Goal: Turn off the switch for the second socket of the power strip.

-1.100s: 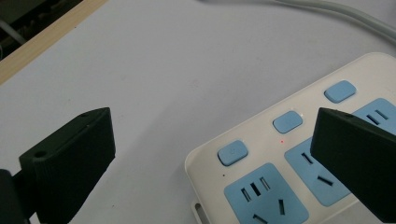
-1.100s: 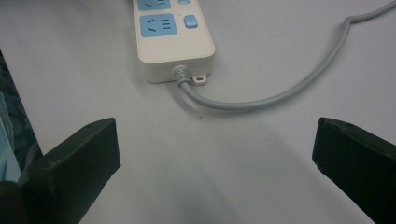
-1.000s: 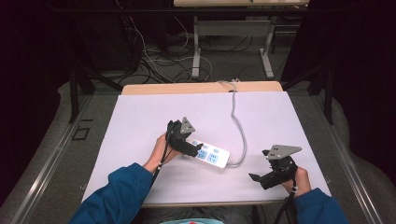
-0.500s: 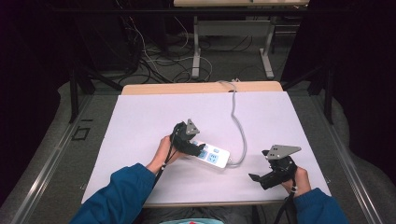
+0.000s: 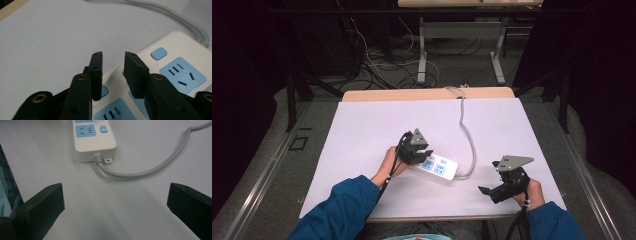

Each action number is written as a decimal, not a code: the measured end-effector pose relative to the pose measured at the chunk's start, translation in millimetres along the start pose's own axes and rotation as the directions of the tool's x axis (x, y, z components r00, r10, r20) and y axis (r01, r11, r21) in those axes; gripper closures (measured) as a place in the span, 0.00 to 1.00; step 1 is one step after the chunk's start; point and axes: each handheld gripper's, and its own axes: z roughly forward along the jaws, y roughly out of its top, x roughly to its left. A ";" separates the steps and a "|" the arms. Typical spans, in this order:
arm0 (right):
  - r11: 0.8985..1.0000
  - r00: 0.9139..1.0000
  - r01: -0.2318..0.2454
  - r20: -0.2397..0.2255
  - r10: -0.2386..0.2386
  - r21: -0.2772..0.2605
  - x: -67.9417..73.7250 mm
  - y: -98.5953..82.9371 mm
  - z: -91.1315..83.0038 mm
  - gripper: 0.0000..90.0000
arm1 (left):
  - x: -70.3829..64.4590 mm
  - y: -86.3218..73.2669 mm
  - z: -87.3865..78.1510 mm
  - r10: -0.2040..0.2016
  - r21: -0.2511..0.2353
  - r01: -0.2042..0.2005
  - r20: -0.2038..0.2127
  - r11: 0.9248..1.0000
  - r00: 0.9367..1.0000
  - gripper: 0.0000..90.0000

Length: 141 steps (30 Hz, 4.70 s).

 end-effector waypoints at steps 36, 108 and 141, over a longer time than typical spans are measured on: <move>1.000 1.000 0.004 0.009 -0.004 -0.003 0.6 -0.3 1.4 0.01 | -4.6 -5.3 14.1 0.000 -0.005 0.001 0.088 1.000 0.996 1.00; 1.000 1.000 0.013 0.000 -0.013 0.025 -0.1 0.0 2.0 0.01 | -9.3 -8.3 14.8 0.028 -0.013 -0.028 0.059 1.000 0.998 1.00; 1.000 1.000 0.008 0.002 -0.008 0.025 0.7 -0.3 2.3 0.01 | -8.5 -8.7 14.8 0.028 -0.020 -0.027 0.052 0.999 0.998 1.00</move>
